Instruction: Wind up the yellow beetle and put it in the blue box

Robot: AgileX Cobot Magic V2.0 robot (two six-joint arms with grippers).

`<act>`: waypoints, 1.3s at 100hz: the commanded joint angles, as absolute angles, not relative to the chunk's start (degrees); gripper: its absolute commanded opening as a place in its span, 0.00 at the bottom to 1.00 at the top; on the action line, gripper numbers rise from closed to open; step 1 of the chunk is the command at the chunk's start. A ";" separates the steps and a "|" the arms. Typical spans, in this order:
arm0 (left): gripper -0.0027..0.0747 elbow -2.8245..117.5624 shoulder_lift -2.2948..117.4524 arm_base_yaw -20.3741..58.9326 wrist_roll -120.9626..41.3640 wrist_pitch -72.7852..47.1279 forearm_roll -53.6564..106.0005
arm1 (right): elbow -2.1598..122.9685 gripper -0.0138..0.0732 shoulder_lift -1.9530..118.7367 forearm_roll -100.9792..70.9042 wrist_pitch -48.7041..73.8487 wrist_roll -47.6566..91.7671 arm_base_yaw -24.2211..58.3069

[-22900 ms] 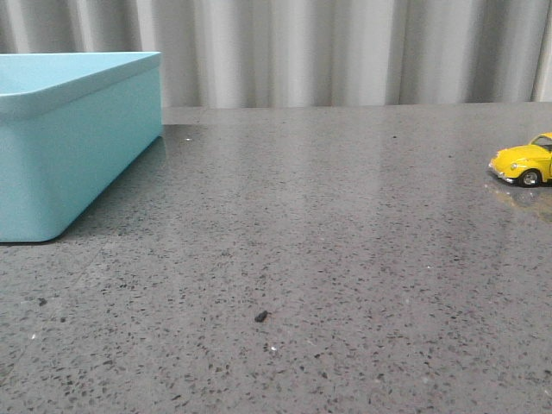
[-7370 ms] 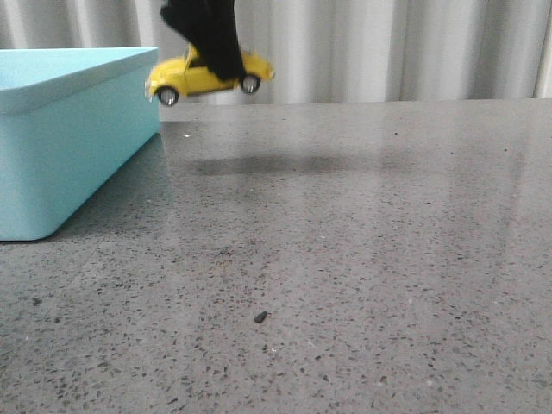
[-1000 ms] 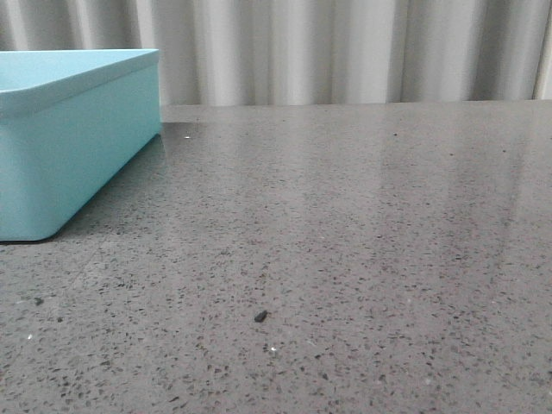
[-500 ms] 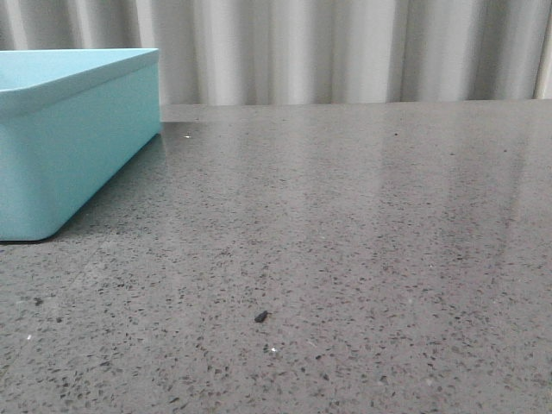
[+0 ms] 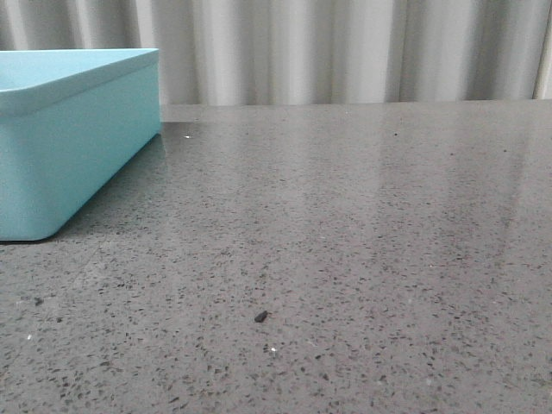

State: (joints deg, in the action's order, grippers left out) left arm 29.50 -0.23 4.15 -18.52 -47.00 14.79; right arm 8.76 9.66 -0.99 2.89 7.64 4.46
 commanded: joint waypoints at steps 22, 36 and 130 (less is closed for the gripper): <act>0.01 29.10 -1.79 4.10 -13.82 -37.33 9.52 | 10.29 0.10 10.18 -0.53 -2.08 7.61 4.55; 0.01 21.18 -1.89 4.10 2.30 -18.79 0.86 | 10.29 0.10 10.18 -0.53 -2.08 7.61 4.55; 0.01 -1.45 -2.01 2.57 12.55 -17.03 -2.97 | 10.29 0.10 10.18 -0.53 -2.12 7.61 4.55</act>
